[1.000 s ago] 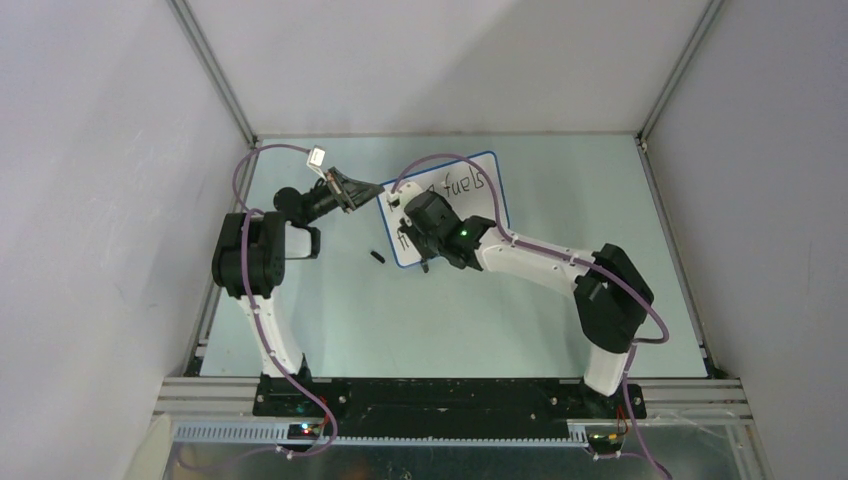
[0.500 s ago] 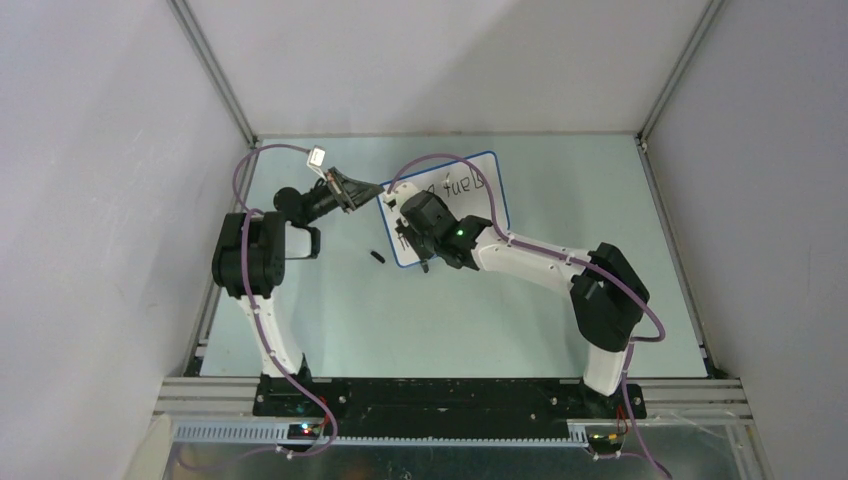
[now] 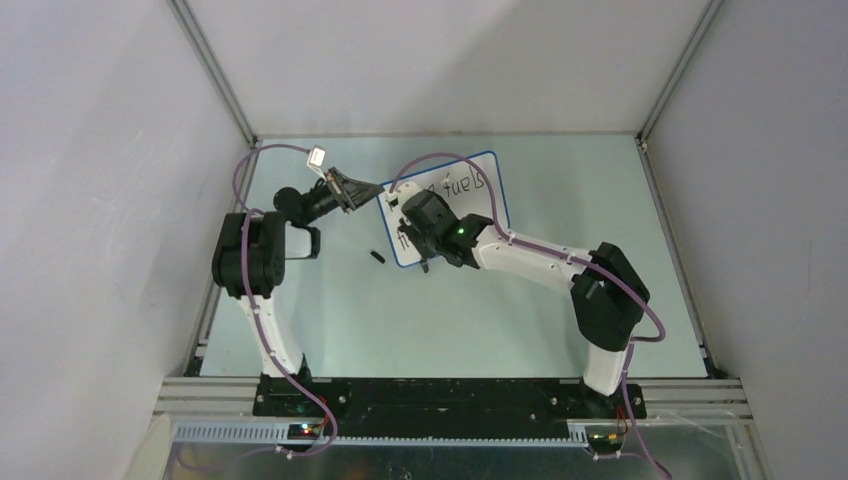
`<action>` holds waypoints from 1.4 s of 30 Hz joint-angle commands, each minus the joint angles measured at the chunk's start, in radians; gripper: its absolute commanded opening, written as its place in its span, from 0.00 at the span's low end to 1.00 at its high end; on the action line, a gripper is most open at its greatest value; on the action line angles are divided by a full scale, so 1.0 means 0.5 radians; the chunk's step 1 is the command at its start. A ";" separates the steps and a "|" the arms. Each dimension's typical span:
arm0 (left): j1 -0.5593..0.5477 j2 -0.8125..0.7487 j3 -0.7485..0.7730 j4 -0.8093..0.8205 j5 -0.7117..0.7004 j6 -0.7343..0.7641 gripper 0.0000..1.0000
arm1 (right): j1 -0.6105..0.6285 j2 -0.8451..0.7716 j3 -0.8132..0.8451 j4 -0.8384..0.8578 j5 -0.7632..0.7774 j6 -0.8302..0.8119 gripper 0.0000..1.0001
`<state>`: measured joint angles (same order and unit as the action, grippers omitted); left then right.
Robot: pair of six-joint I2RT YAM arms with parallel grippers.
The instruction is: Write a sentence on the whiteboard
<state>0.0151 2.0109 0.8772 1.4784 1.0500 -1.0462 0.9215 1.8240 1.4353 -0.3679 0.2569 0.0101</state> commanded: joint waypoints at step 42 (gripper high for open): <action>-0.036 -0.006 0.028 0.099 0.068 0.001 0.00 | 0.038 0.037 0.055 -0.015 0.013 0.027 0.00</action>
<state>0.0143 2.0109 0.8772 1.4788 1.0500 -1.0462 0.9363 1.8427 1.4712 -0.3908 0.2642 0.0093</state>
